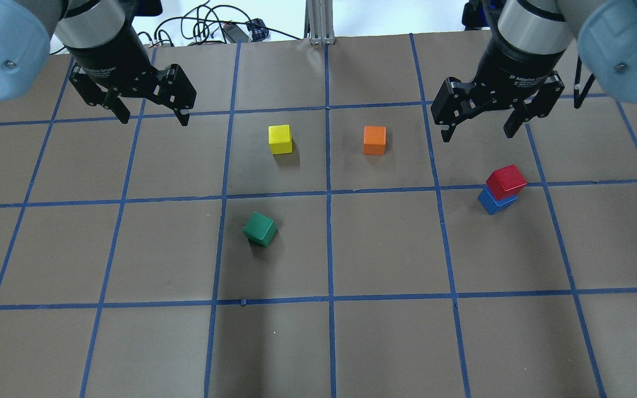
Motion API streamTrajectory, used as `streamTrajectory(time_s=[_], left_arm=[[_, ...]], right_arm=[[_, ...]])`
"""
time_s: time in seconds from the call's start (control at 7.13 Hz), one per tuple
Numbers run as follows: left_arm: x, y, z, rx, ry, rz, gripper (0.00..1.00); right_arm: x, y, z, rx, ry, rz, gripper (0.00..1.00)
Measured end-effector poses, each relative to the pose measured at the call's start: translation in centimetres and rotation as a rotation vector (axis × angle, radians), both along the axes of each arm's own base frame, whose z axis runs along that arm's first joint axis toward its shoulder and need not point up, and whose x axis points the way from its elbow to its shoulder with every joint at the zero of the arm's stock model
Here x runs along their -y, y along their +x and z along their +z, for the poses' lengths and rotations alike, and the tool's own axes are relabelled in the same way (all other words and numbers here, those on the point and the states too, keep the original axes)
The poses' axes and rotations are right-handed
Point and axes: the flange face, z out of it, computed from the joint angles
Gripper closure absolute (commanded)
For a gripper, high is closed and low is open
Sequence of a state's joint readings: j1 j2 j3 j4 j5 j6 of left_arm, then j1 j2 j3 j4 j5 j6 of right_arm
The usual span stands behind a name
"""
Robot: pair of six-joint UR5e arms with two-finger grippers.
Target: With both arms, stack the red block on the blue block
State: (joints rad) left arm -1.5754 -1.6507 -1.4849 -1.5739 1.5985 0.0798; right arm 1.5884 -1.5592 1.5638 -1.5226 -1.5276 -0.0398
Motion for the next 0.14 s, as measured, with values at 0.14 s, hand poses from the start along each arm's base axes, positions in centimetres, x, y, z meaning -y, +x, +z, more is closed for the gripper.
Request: streamTrajectory(time_s=[0.14], left_arm=[[-0.03, -0.01, 0.04, 0.0, -0.001, 0.0, 0.0]], right_arm=[[-0.04, 0.06, -0.06, -0.005, 0.001, 0.0, 0.0]])
